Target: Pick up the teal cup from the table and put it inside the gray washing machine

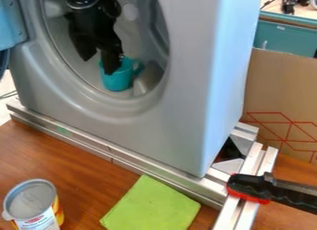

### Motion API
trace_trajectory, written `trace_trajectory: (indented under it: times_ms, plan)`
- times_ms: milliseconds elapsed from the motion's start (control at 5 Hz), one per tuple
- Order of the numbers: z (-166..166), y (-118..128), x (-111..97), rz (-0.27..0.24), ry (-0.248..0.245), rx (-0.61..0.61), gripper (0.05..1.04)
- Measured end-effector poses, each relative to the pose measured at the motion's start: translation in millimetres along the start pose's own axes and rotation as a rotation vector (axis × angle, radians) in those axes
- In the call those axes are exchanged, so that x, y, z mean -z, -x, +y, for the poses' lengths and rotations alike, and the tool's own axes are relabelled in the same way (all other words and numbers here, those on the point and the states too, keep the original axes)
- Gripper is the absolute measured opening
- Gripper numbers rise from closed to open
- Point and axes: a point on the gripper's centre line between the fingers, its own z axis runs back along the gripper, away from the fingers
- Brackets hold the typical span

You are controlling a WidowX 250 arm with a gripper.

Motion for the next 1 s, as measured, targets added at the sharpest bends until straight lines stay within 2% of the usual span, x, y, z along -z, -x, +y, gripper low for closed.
trace_trajectory:
  times_ms: [200,400,600,800,1000]
  plan:
    - [2,37,-19,0.072,-0.001,-0.018,1.003]
    - [-12,69,-24,0.172,0.064,0.008,1.003]
    - [-29,101,-25,0.246,0.123,0.031,1.003]
    - [-43,121,-14,0.292,0.180,0.077,1.003]
    - [-46,132,-13,0.313,0.168,0.054,1.003]
